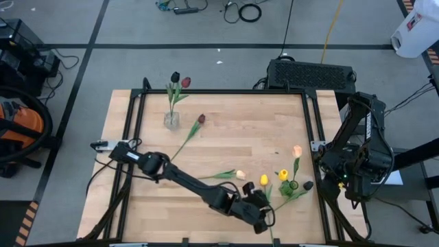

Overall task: Sort flowers into vase by color
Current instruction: Put the black flower into the transparent vase

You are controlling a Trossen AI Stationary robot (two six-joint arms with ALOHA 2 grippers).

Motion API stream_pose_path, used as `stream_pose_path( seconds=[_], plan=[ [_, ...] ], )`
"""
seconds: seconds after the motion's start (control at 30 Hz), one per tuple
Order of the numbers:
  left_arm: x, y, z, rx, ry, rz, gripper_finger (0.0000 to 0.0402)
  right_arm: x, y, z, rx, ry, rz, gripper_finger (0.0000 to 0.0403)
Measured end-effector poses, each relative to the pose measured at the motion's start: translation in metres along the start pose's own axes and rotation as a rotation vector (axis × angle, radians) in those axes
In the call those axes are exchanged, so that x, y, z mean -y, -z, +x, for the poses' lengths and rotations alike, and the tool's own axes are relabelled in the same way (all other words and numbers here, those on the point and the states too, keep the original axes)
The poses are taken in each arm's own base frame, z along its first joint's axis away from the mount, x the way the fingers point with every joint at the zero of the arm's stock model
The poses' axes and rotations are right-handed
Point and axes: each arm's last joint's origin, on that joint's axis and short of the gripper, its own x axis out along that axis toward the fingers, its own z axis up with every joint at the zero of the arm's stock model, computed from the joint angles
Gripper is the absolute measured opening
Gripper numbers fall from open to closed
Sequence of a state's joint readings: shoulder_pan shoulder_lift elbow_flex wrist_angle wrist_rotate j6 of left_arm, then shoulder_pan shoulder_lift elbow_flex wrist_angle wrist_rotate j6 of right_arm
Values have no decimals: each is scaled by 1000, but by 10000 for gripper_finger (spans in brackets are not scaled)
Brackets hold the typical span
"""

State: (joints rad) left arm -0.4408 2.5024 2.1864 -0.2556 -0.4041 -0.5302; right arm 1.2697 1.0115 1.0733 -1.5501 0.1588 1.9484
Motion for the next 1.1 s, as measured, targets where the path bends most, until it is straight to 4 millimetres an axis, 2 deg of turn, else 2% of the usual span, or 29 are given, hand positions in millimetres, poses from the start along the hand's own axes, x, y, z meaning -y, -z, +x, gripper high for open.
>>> stream_pose_path(
  seconds=[0.2,0.33,0.43,0.6,0.77,0.9,1.1],
  plan=[
    [1,7,14,48,62,139,127,0,0,0,-1,-4,24,125],
    [-2,10,28,113,128,159,127,0,0,0,0,-4,63,125],
    [-6,23,42,128,145,155,127,0,0,0,1,-4,97,125],
    [-12,48,59,88,144,190,128,0,0,0,1,-4,139,125],
    [-14,60,67,79,145,211,128,0,0,0,1,-4,176,125],
    [-19,76,75,27,154,293,128,0,0,0,0,-4,201,125],
    [-20,93,74,-100,106,340,128,0,0,0,1,-3,234,125]
  ],
)
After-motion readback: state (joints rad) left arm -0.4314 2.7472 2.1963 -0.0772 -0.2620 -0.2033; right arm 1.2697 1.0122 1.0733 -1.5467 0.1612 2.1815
